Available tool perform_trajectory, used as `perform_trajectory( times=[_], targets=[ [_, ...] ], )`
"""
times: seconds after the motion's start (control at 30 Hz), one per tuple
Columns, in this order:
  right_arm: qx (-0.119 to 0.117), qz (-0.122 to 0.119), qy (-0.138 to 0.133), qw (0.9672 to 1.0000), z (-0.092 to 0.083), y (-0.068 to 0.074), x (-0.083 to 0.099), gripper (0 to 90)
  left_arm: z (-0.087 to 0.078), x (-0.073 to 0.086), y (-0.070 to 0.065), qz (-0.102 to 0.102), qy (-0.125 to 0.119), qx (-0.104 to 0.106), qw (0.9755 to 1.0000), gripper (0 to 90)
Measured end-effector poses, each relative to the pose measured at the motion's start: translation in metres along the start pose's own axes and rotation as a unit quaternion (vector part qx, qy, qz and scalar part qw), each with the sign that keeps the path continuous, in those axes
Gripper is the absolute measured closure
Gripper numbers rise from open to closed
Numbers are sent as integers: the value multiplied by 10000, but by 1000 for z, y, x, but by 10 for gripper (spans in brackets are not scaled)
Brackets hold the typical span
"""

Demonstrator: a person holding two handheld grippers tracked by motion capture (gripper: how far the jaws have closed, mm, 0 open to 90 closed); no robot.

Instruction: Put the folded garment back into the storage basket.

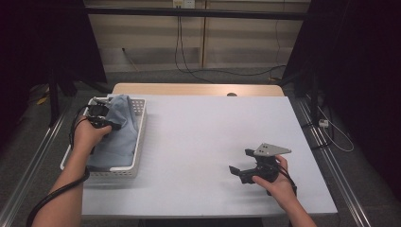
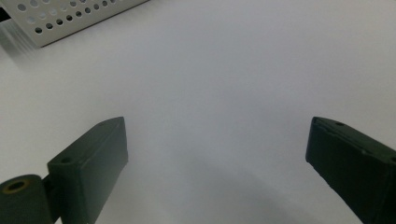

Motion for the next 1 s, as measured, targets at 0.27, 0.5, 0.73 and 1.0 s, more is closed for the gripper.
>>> perform_trajectory(
  times=[0.27, 0.5, 0.73, 1.0],
  targets=[
    [-22, 14, -2, 10000, 1, -1, 0, 54, 12, 7, 2, -91, 18, -27, 10000, 900],
    [-42, -4, -14, 10000, 2, 0, -1, 54, -3, -4, 1, -52, -161, 11, 9999, 900],
    [-35, 11, -24, 10000, 1, 0, -1, 54, -10, -20, 3, -87, -467, -159, 9987, 900],
    [-114, -33, 32, 9999, 5, 3, -1, 54, 0, -35, 6, -36, -647, -328, 9974, 884]
  ],
)
Point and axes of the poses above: each handheld gripper's, and its own axes: z roughly forward along the jaws, x roughly out of its underside, y roughly to its left, the point moved 2 cm from there along z, roughly forward along the jaws, and after that the axes turned 2 degrees about z, right-handed, at the moved point
